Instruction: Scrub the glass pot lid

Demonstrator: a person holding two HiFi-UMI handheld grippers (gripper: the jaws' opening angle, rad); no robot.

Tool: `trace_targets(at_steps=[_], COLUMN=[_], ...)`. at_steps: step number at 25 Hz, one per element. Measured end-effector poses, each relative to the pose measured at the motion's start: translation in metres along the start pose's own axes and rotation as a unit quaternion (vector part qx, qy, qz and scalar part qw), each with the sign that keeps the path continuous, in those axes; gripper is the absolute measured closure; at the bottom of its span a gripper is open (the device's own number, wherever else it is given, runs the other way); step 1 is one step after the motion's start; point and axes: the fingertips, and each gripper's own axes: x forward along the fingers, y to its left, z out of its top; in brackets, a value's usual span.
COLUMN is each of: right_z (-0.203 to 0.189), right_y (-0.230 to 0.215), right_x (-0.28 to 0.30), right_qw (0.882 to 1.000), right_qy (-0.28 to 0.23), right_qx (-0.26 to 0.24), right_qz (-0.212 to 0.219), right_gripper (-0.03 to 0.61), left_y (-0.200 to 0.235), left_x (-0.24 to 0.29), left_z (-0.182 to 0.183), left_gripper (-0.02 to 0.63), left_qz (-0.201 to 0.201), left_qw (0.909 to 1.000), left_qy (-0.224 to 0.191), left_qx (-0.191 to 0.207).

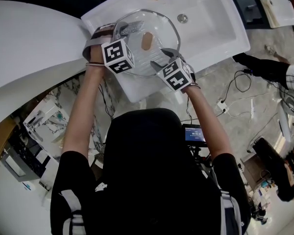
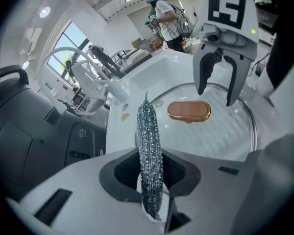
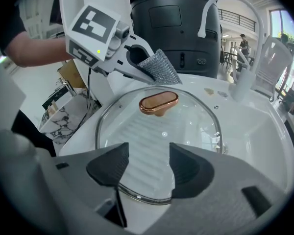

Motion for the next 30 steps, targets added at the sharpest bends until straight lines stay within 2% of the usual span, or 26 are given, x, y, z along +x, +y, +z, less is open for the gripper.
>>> trace_targets(at_steps=[10,15,21,30], right_z=[0.001,0.0,0.0,-0.001], right_y=[0.0,-0.001,0.0,-0.001], right_x=[-0.002,-0.002,-0.001,-0.001], right_qw=[1.0,1.0,1.0,1.0], right_qy=[-0.004,-0.004,-0.005,-0.003], right_qx=[0.003,0.004,0.005,0.005], right_qz=[-0.002,-0.002,-0.003,-0.004], right_gripper=[0.338,0.337,0.339,0.339], left_y=[-0.016,-0.021,-0.029,-0.052], left_x=[0.01,0.009,0.005,-0.013], left_z=[-0.015,-0.017,-0.022,-0.03], left_gripper=[0.543,0.543,0.543,0.543], left_qz=[0.004,0.004,0.002,-0.002], left_qw=[0.9959,0.9968,0.9949,0.9954], left_qy=[0.036,0.036,0.041,0.042], left_qx=[0.083,0.072,0.092,0.086])
